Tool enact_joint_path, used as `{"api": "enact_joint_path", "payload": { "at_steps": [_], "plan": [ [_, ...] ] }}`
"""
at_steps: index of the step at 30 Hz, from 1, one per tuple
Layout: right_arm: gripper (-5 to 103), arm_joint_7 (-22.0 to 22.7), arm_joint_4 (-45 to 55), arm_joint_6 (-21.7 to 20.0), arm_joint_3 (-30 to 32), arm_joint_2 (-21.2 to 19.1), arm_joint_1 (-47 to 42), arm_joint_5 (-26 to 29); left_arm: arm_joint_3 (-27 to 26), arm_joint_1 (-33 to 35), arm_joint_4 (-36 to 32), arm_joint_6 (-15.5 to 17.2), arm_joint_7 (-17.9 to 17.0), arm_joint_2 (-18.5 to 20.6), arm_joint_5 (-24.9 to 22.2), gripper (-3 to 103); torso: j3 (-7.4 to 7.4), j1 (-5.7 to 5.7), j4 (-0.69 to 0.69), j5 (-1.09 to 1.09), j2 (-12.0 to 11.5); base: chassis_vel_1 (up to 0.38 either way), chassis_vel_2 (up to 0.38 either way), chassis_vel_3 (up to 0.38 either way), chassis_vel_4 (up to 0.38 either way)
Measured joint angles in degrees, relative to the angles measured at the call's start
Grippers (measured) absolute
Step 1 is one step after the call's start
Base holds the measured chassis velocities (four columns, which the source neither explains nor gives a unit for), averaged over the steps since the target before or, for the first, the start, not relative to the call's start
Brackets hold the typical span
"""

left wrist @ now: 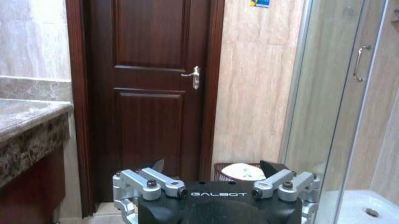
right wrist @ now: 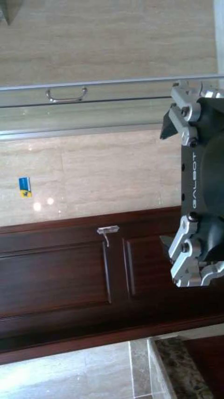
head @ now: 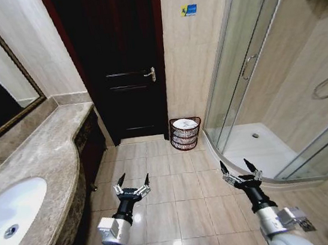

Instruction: Discard the used towel into the hamper.

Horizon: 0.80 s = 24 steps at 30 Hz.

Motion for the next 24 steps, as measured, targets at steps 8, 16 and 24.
{"api": "enact_joint_path", "payload": {
  "at_steps": [8,16,24],
  "plan": [
    [100,0.00,0.00,0.00,0.00,0.00,0.00,0.00,0.00,0.00,0.00,0.00,0.00,0.00,0.00,100,0.00,0.00,0.00,0.00,0.00,0.000,0.000,0.000,0.000],
    [100,0.00,0.00,0.00,0.00,0.00,0.00,0.00,0.00,0.00,0.00,0.00,0.00,0.00,0.00,100,0.00,0.00,0.00,0.00,0.00,0.000,0.000,0.000,0.000],
    [100,0.00,0.00,0.00,0.00,0.00,0.00,0.00,0.00,0.00,0.00,0.00,0.00,0.00,0.00,100,0.00,0.00,0.00,0.00,0.00,0.000,0.000,0.000,0.000]
  ]
}}
